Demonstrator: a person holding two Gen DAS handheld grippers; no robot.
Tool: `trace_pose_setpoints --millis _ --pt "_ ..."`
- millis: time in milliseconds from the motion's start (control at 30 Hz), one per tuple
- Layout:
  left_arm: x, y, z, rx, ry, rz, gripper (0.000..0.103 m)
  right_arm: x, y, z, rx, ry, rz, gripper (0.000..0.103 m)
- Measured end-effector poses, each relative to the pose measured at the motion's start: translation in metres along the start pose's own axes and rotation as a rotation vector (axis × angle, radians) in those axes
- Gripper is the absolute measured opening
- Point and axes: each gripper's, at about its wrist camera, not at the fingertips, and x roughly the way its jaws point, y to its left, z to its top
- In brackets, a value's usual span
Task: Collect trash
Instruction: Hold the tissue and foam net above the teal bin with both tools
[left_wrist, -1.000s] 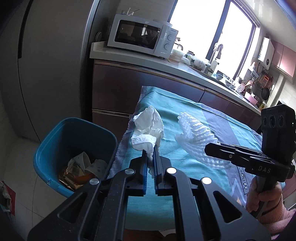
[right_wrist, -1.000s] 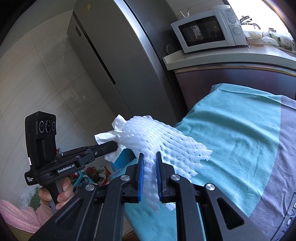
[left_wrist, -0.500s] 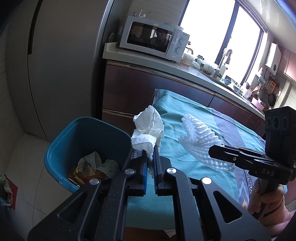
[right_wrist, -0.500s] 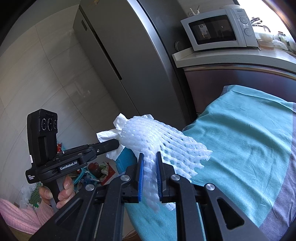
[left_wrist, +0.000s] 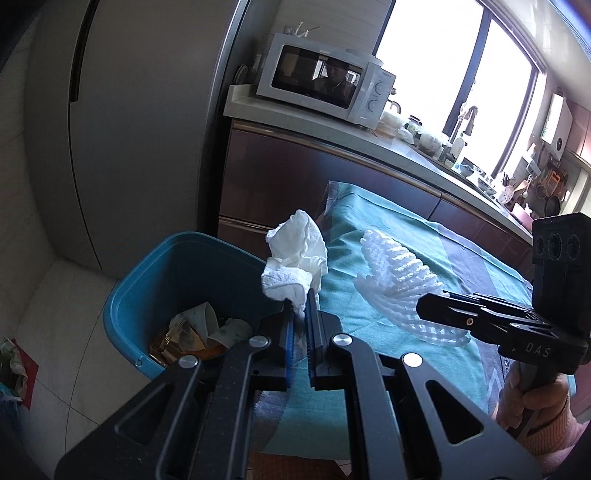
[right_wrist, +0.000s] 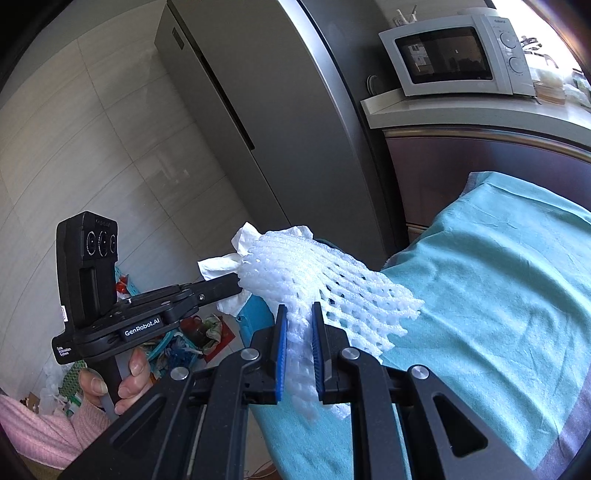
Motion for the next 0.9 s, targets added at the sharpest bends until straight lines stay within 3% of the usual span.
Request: trace_pose_setpoints --millis 900 --pt "0.01 0.043 -0.004 -0.088 0.017 0.067 0.006 0.04 0.018 0.02 -0.067 0.066 0.015 0.011"
